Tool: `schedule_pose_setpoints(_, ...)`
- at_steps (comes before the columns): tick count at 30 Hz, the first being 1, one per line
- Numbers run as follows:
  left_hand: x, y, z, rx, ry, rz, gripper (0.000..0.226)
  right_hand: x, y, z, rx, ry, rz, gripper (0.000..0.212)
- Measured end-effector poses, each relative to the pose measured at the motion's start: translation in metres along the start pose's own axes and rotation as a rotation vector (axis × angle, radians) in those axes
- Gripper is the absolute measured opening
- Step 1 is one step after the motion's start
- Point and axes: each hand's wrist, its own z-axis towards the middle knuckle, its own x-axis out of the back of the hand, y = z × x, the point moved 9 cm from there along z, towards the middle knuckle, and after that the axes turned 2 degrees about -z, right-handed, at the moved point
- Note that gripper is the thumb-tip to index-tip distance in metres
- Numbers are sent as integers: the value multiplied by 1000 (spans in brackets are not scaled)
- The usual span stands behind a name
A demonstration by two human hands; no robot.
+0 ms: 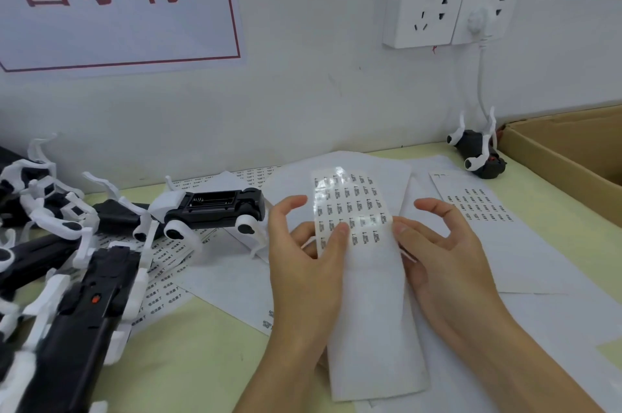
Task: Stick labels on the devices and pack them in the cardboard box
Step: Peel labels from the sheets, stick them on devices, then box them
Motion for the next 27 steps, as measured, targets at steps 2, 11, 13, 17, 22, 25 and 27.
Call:
schedule_pose_setpoints(2,1,5,-1,-35,3,-41,40,-7,5,-1,-42,-77,-29,39)
schedule_pose_setpoints(11,4,15,0,-218,66,109,28,-6,5,0,-8,-70,-155,47)
schedule_pose_setpoints(13,1,18,-3,-294,60,231,28,-5,4,0,-8,-63,-160,47)
schedule_pose_setpoints(17,-7,34,-13,-520,76,441,22,4,1,-1,8,23,-221,43)
schedule_pose_setpoints(22,-37,33,-28,-728,-88,694,8,5,-4,-7,60,91,-372,45)
schedule_pose_setpoints(25,-35,32,-25,-704,-110,686,7,3,-5,-9,64,115,-399,52)
schedule_pose_setpoints(27,-32,31,-22,-667,-100,665,7,3,-4,-9,66,121,-399,56)
